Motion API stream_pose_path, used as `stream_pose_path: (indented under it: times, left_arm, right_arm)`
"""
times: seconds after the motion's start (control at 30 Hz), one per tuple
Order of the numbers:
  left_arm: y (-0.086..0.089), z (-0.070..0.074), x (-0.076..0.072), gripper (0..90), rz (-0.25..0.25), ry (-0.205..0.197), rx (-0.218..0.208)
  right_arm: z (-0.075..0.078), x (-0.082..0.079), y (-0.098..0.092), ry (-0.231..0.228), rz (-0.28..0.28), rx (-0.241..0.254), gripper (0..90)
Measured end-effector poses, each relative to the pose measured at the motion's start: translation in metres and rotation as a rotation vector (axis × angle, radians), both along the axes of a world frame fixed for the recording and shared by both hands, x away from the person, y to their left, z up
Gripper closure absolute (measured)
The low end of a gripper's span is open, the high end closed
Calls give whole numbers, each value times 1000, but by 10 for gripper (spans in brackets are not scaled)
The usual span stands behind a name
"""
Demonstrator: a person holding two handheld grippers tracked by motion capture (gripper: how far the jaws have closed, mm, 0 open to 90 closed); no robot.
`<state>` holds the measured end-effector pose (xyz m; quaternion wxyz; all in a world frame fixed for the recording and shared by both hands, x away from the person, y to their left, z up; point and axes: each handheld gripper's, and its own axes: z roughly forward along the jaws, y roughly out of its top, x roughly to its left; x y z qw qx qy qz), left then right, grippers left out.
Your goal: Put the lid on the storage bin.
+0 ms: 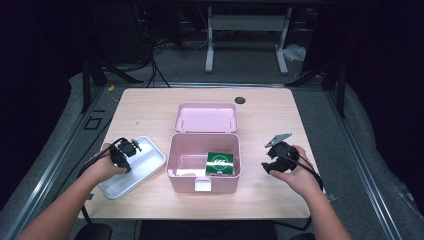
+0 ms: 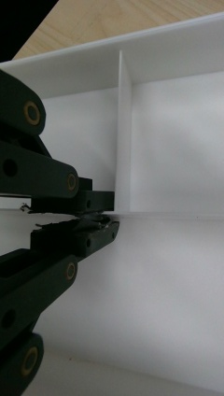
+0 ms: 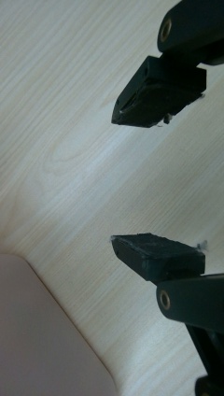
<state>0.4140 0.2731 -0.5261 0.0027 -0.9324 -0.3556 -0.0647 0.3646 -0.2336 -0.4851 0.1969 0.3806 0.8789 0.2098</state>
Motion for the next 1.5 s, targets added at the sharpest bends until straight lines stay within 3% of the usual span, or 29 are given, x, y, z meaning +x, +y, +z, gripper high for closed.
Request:
stream_pose_path:
  times: [0.1,0.23,0.33,0.47,0.67,0.83,0.93,1.17,1.5]
  left_arm:
    - [-3,-1,0,845,-20,-6,31]
    - [-8,-2,-6,840,-18,-47,68]
    - [-10,-2,-8,840,-15,-64,72]
    - [-5,-1,-5,853,1,-36,34]
    - [-4,-1,-1,862,-2,-7,26]
    - [4,6,3,890,19,38,-38]
    - [4,9,1,892,9,32,-11]
    - [2,23,0,892,-3,41,-12]
    - [7,47,-4,891,-4,7,11]
  right_arm:
    - [-10,-2,0,-6,-20,4,349]
    - [-22,-5,0,-23,-53,13,352]
    - [-29,-7,-1,-29,-66,23,354]
    - [-35,-10,0,-31,-74,35,354]
    - [-41,-11,-7,-22,-95,77,354]
    - [-46,-9,-14,2,-119,122,355]
    - [-46,-9,-14,-3,-121,124,356]
    - [-45,-9,-16,-14,-123,136,356]
    - [-46,-10,-19,-51,-134,147,356]
